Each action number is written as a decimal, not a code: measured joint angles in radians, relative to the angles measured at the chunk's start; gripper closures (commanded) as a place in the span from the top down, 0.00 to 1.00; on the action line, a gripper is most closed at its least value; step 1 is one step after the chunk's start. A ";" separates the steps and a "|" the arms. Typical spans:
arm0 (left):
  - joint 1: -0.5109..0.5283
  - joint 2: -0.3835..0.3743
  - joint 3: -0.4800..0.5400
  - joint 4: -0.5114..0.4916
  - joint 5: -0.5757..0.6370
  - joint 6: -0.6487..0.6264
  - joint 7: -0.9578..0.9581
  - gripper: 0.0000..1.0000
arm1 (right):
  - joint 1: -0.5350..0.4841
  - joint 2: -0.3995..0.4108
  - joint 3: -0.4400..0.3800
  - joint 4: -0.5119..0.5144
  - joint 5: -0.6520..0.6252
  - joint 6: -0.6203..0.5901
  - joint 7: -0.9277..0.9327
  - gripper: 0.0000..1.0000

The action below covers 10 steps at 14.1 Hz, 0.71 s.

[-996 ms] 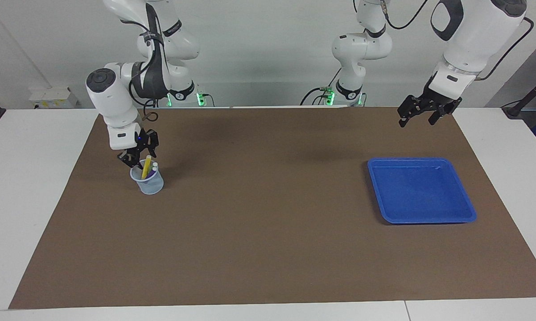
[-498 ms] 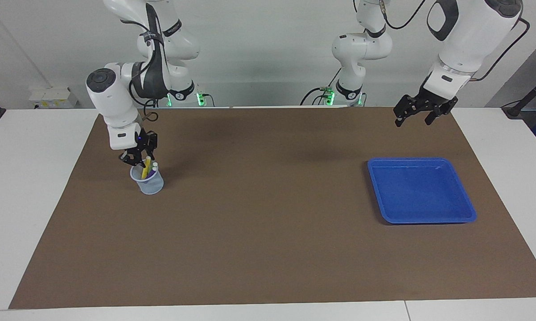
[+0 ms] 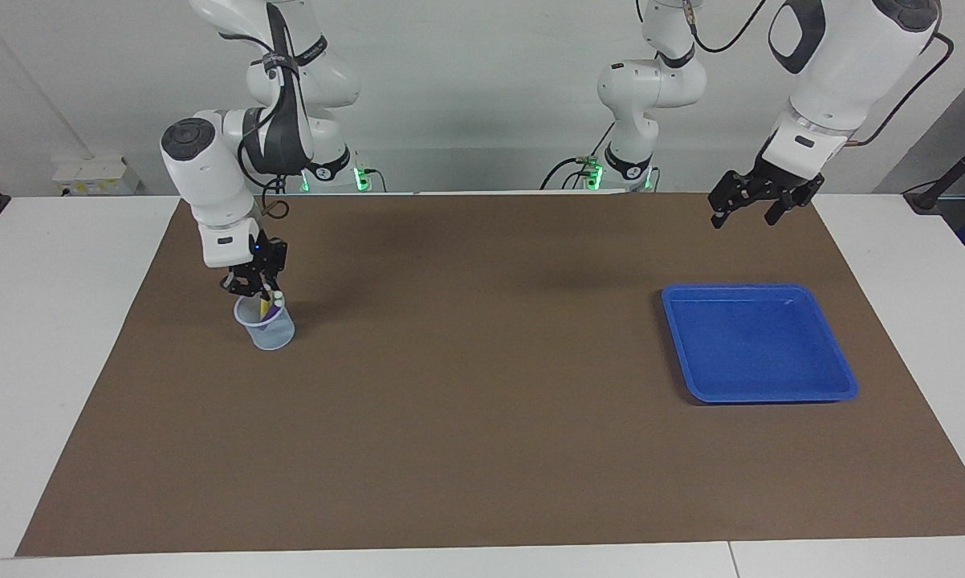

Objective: Right arm passes pens to left for tray arrangement
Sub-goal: 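Grasp the yellow pen in the cup with the right gripper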

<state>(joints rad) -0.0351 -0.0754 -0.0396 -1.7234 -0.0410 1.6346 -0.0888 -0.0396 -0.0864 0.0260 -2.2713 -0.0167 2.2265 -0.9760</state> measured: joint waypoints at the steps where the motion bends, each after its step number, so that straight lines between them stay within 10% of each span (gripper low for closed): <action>1: 0.000 0.000 0.000 0.000 0.000 0.000 0.000 1.00 | 0.004 0.002 0.000 0.005 0.000 0.000 0.000 0.00; 10: 0.001 0.000 0.006 -0.001 0.000 0.000 0.000 1.00 | 0.007 0.014 0.000 0.173 -0.003 -0.172 0.000 0.00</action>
<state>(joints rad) -0.0340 -0.0757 -0.0338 -1.7249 -0.0410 1.6344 -0.0889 -0.0321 -0.0724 0.0264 -2.0987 -0.0195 2.0548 -0.9759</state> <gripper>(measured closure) 0.000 0.815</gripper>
